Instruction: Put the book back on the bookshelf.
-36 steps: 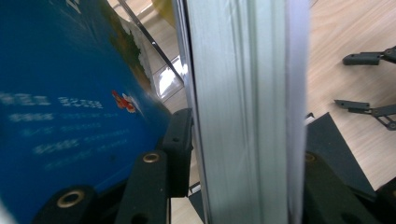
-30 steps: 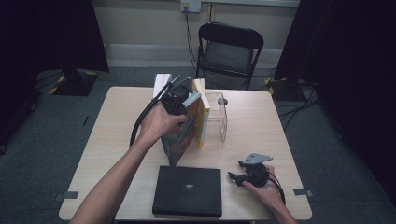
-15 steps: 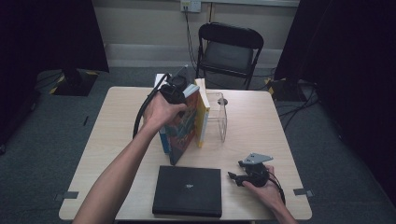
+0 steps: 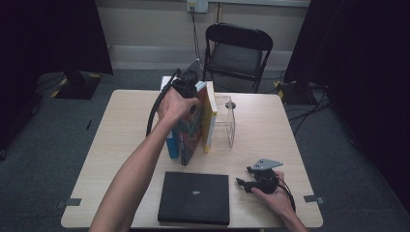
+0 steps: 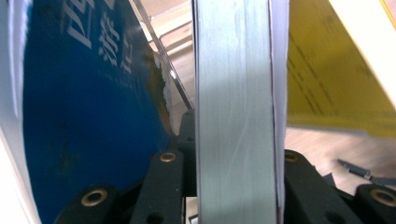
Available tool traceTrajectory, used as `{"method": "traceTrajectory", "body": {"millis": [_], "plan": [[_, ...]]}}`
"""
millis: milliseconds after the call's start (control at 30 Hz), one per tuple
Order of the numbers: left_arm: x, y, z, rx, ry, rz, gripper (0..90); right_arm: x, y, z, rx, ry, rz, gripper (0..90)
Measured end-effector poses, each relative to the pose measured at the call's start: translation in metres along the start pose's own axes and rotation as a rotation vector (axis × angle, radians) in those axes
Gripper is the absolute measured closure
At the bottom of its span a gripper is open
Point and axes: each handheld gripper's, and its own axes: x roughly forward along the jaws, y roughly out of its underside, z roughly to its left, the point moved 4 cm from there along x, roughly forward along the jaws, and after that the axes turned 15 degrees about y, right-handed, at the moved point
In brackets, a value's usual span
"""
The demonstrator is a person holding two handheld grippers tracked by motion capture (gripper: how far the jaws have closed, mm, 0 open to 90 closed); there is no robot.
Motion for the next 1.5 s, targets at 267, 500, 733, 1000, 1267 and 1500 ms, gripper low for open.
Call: {"method": "traceTrajectory", "body": {"millis": [267,500,733,1000,1267,1500], "plan": [[0.006,-0.009,0.0,-0.006,-0.031,-0.046,73.9,0.0,0.0,0.0,-0.002,-0.004,0.0,34.1],[0.01,-0.013,0.005,-0.023,-0.02,-0.082,73.9,0.0,0.0,0.0,-0.003,-0.006,0.001,34.2],[0.01,-0.013,0.007,-0.004,-0.015,-0.076,73.6,0.0,0.0,0.0,-0.003,-0.006,0.001,34.2],[0.01,-0.005,0.011,0.014,0.019,-0.094,70.4,0.0,0.0,0.0,-0.004,-0.002,0.002,34.1],[0.004,0.001,0.01,0.039,0.027,-0.114,62.3,0.0,0.0,0.0,-0.003,-0.001,0.001,34.2],[-0.003,0.009,0.008,0.062,0.038,-0.143,56.9,0.0,0.0,0.0,-0.003,-0.002,-0.001,34.2]]}}
